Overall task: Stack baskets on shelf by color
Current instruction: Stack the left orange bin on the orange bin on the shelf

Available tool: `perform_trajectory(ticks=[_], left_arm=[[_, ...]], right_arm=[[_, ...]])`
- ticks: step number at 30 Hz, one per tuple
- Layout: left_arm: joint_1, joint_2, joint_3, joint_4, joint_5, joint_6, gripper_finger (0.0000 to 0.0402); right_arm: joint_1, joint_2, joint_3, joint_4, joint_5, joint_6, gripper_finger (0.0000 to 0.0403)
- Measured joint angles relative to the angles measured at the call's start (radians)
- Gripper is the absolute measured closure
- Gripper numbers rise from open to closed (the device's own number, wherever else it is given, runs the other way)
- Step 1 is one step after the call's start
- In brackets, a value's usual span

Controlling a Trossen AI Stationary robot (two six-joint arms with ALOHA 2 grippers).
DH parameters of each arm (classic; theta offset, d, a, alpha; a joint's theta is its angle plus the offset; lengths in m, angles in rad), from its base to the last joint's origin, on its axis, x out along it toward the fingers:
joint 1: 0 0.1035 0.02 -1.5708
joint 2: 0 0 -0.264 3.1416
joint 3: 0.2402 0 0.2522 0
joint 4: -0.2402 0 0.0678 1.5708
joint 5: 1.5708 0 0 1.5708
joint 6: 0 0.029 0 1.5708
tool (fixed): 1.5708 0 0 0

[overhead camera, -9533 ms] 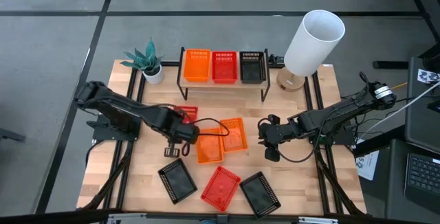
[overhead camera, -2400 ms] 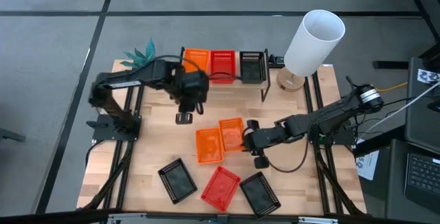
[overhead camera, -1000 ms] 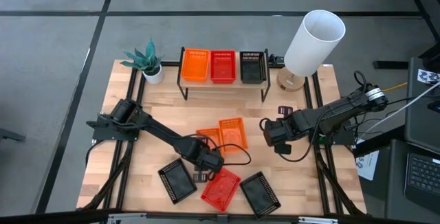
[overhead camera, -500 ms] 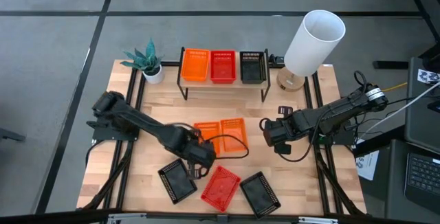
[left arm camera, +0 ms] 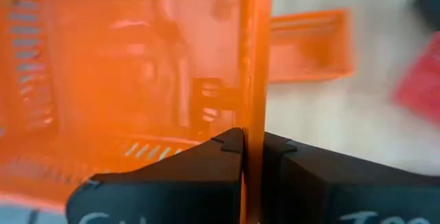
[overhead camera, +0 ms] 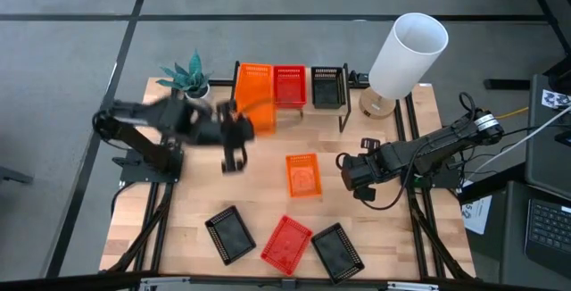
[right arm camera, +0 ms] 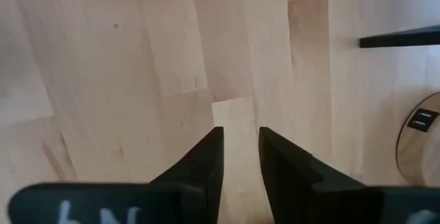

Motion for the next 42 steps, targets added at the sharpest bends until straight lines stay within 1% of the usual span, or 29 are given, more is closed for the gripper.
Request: perform_trajectory(ticks=[2,4,7,10,12,15,17,19,26,42], left_arm=[[0.104,-0.015,0.0,-0.032,0.0,0.089,0.0401],[0.22,-0.021,0.0,-0.023,0.018,0.207,0.0401],[0.392,-0.015,0.0,-0.002,0.127,0.373,0.0401],[0.547,0.017,0.0,-0.003,0.246,0.458,0.0401],[0.625,0.044,-0.001,-0.002,0.292,0.503,0.0401],[0.702,0.08,-0.001,-0.002,0.357,0.561,0.0401],[0.728,0.101,-0.001,-0.002,0.405,0.583,0.0401],[0.738,0.116,-0.001,-0.006,0.427,0.595,0.0401],[0.738,0.138,-0.001,-0.058,0.431,0.612,0.0402],[0.753,0.172,-0.002,-0.089,0.446,0.638,0.0401]], right_arm=[[0.0,0.0,0.0,0.004,0.001,-0.001,0.0311],[0.0,0.0,0.0,0.01,0.001,0.0,0.0311],[0.0,0.0,0.0,0.027,0.001,0.0,0.0311],[0.0,0.0,0.0,0.046,0.001,0.0,0.0311],[0.0,0.0,0.0,0.057,0.001,0.0,0.0311],[0.0,0.0,0.0,0.058,0.001,0.0,0.0311],[0.0,0.0,0.0,0.058,0.001,0.0,0.0311],[0.0,0.0,0.0,0.058,0.0,-0.001,0.0311],[0.0,0.0,0.0,0.056,0.0,-0.005,0.0311],[0.0,0.0,0.0,0.056,-0.001,0.0,0.0311]])
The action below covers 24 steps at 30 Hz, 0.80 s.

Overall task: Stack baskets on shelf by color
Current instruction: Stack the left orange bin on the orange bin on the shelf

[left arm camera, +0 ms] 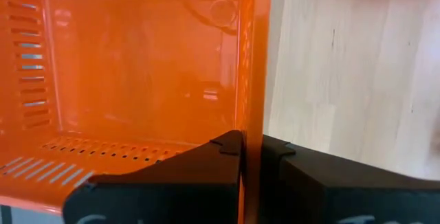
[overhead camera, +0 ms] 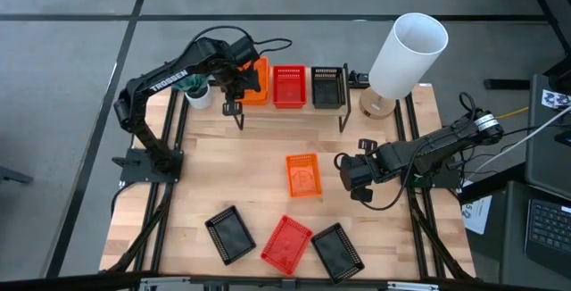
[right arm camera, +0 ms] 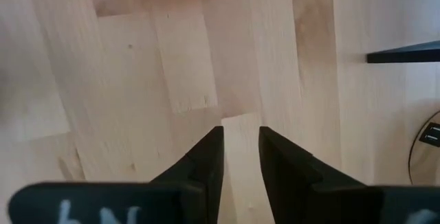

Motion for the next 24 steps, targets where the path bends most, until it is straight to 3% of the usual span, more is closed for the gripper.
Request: perform_trajectory(ticks=[15,20,24], left_arm=[[0.0,0.001,0.0,0.02,-0.011,-0.018,0.0399],[-0.009,0.001,0.0,0.021,-0.109,-0.035,0.0379],[-0.02,0.001,0.0,0.023,-0.121,-0.035,0.0351]], right_arm=[[0.0,0.0,0.0,0.002,0.0,0.001,0.0311],[0.0,0.0,0.0,0.009,0.0,0.001,0.0311],[0.0,0.0,0.0,0.01,0.0,0.004,0.0311]])
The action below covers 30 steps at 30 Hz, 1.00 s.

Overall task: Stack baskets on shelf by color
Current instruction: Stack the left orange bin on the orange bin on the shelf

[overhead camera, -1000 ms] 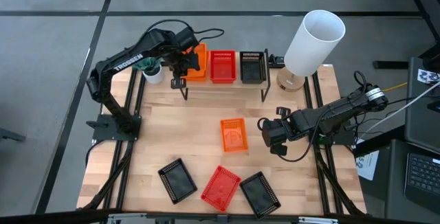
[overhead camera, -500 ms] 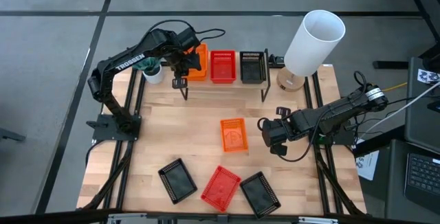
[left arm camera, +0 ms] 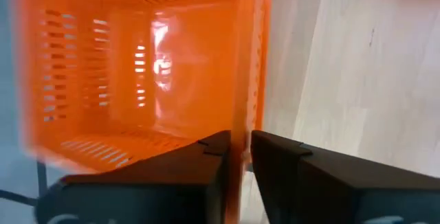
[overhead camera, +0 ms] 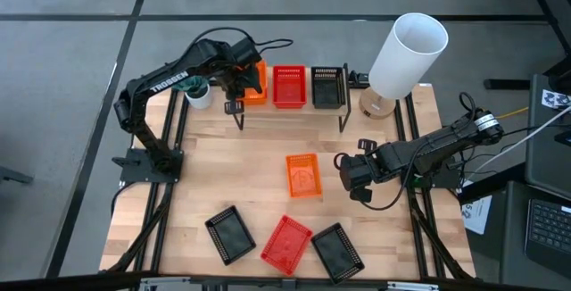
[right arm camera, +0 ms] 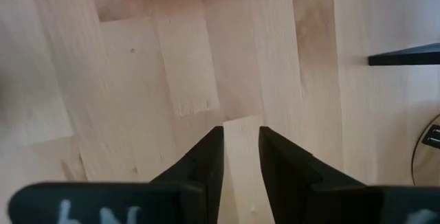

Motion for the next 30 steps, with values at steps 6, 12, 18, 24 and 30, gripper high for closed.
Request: perform_trajectory(ticks=[6,12,18,24,30], left_arm=[[-0.028,0.0,0.0,0.005,-0.001,-0.021,0.031],[-0.055,0.0,0.0,0.028,-0.034,-0.052,0.0292],[-0.089,0.0,0.0,0.032,-0.141,-0.048,0.0292],[-0.104,0.0,0.0,0.031,-0.134,-0.07,0.0292],[-0.113,0.0,0.0,0.028,-0.082,-0.08,0.0291]], right_arm=[[0.0,0.0,0.0,0.002,0.0,0.0,0.0311],[0.0,0.0,0.0,0.002,0.0,0.0,0.0311],[0.0,0.0,0.0,0.003,0.0,0.0,0.0311],[0.0,0.0,0.0,0.007,0.0,0.0,0.0311],[0.0,0.0,0.0,0.007,0.0,0.0,0.0311]])
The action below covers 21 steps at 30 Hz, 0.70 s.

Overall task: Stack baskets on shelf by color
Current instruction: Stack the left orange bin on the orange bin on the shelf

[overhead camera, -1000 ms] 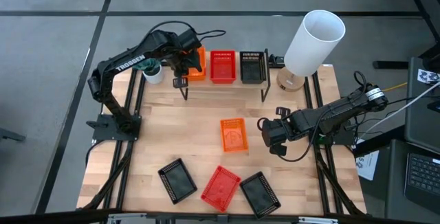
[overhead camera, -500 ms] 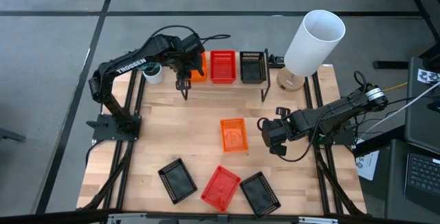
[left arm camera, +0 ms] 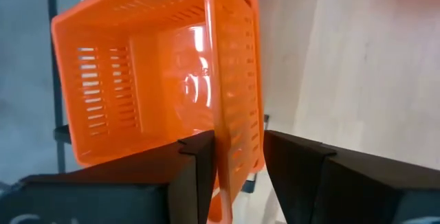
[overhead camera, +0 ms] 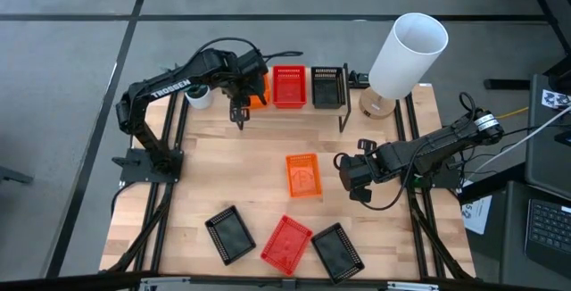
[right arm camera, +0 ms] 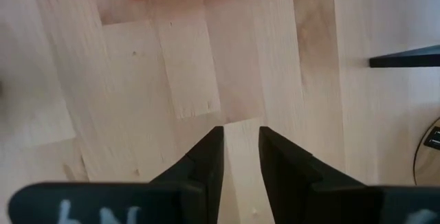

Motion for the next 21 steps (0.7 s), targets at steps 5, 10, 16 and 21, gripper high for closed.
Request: perform_trajectory(ticks=[5,10,16,21], left_arm=[[-0.002,0.0,0.0,0.005,-0.013,0.001,0.0291],[-0.034,-0.017,0.0,0.017,-0.071,0.008,0.0295],[-0.087,-0.049,0.0,0.022,-0.083,0.001,0.0296],[-0.109,-0.044,0.001,0.063,-0.198,0.034,0.0296]], right_arm=[[0.0,0.0,0.0,0.0,0.0,0.0,0.0311],[0.0,0.0,0.0,0.0,0.0,0.0,0.0311],[0.0,0.0,0.0,0.0,0.0,-0.001,0.0311],[0.0,0.0,0.0,0.0,0.0,0.0,0.0311]])
